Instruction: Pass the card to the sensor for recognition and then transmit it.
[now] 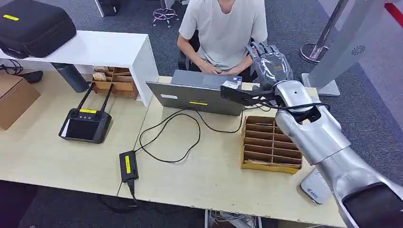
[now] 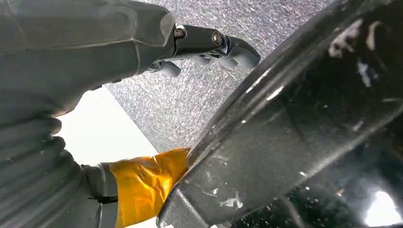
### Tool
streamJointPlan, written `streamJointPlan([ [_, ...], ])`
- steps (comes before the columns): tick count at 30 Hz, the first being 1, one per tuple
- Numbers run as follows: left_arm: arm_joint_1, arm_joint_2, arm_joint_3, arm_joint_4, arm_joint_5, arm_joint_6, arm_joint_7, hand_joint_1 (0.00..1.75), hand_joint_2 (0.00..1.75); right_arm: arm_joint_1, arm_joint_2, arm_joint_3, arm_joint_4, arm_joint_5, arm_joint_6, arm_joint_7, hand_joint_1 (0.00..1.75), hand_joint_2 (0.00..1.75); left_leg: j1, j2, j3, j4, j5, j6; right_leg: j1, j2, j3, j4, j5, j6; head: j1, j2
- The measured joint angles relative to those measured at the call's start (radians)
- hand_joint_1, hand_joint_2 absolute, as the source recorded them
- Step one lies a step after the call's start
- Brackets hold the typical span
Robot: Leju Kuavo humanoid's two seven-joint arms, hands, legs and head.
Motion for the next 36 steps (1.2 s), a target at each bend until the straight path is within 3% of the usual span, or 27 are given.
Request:
streamJointPlan([
  [36,0.001,0.000,0.000,0.000,-0.010,0.003,0.006,0.00,1.75,-0.017,-0.005,-0.003,0.048,0.027,-0.011,0.012,0.00,1.75,0.000,0.001,0.000,0.000,0.000,-0.001,0.000,0.001,-0.001,0.000,0.001,-0.001,0.000,0.000],
])
